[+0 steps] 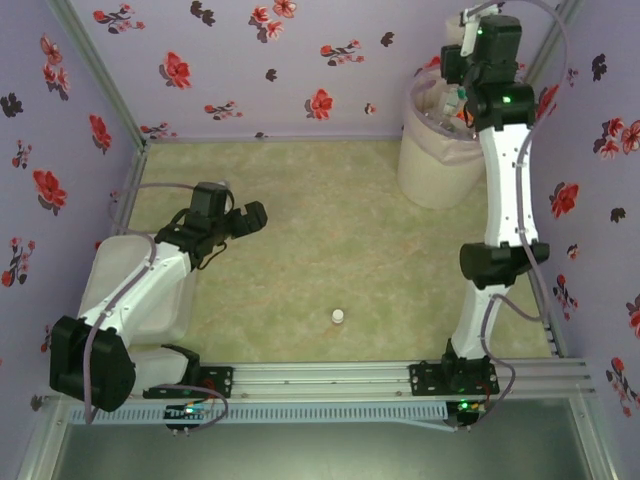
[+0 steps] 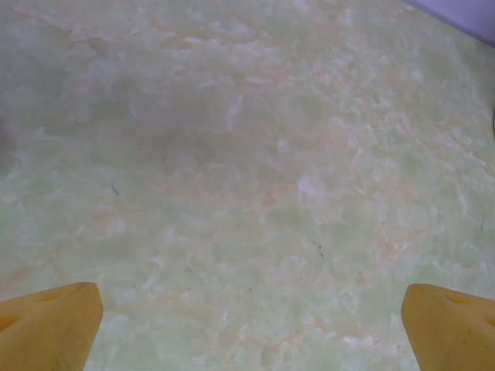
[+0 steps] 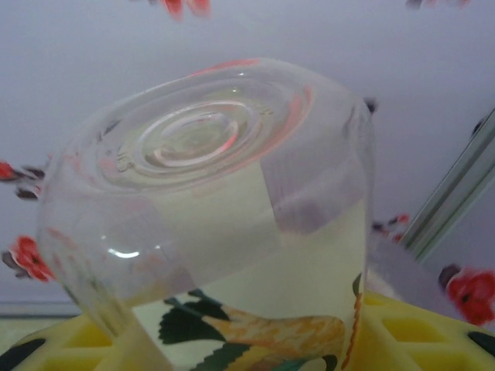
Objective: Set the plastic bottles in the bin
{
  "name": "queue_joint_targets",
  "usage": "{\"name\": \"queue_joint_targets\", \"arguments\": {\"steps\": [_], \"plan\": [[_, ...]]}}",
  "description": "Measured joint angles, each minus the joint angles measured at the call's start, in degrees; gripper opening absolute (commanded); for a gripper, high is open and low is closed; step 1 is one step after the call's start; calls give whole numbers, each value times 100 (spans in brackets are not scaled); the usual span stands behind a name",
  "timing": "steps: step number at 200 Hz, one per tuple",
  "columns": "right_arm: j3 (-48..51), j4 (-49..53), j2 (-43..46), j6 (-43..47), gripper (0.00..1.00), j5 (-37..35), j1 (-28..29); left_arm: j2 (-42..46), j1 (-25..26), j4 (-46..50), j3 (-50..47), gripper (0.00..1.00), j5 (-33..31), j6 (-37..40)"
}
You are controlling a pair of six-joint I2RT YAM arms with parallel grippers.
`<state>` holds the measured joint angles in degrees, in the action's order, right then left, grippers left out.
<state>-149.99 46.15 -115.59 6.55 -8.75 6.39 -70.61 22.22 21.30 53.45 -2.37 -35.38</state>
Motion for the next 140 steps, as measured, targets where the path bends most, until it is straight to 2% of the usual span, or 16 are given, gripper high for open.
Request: {"name": "queue_joint_targets", "arguments": {"steps": [23, 73, 114, 140], "plan": [[144, 186, -380, -304, 58, 199, -114, 74, 0, 17, -15, 100, 2, -9], [284, 525, -444, -876, 75, 378, -216, 157, 0, 24, -114, 100, 2, -26], [284, 796, -444, -1191, 96, 378, -466, 157, 0, 22, -114, 100, 2, -24], [284, 793, -426, -1292, 100, 341, -511, 157, 0, 20, -114, 100, 4, -26]]}}
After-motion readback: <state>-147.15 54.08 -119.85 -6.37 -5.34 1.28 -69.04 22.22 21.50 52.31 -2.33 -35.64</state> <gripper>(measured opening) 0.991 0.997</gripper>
